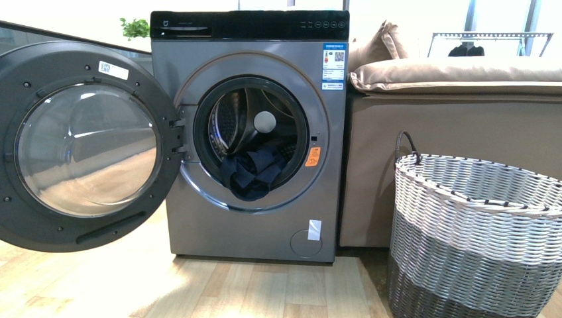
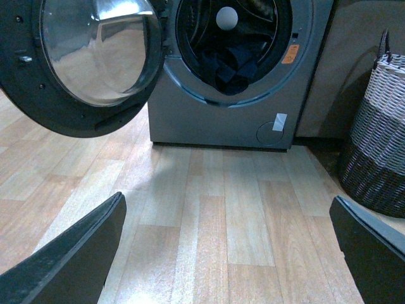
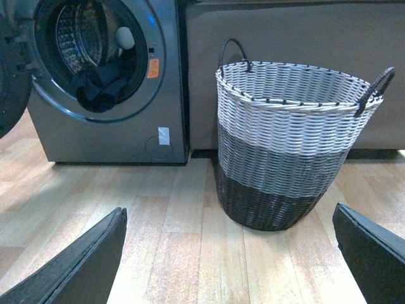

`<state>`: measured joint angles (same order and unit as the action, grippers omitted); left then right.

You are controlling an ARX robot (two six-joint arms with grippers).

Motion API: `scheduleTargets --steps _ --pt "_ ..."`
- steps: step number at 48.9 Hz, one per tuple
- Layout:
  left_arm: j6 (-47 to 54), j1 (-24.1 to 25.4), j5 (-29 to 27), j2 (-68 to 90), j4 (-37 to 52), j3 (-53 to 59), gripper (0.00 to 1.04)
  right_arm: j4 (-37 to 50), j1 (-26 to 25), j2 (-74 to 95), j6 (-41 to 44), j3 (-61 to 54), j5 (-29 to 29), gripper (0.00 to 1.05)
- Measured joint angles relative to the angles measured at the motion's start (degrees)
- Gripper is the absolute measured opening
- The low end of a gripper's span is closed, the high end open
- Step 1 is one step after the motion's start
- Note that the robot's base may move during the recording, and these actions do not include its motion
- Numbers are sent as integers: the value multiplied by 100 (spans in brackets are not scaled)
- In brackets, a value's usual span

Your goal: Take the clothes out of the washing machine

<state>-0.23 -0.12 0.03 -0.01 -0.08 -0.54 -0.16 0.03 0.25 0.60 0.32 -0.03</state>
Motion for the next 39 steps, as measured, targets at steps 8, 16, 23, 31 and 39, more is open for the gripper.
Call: scheduleTargets --steps 8,16,23,31,39 --pt "0 0 -2 0 0 0 98 0 0 0 0 0 -2 97" --pt "0 0 -2 0 0 0 98 0 0 0 0 0 -2 97" --pt "0 0 -4 0 0 0 98 0 0 0 0 0 -2 97" --pt "0 0 0 9 0 0 98 -2 0 0 0 0 11 97" --pt "2 0 4 7 -2 0 98 0 0 0 0 0 0 97"
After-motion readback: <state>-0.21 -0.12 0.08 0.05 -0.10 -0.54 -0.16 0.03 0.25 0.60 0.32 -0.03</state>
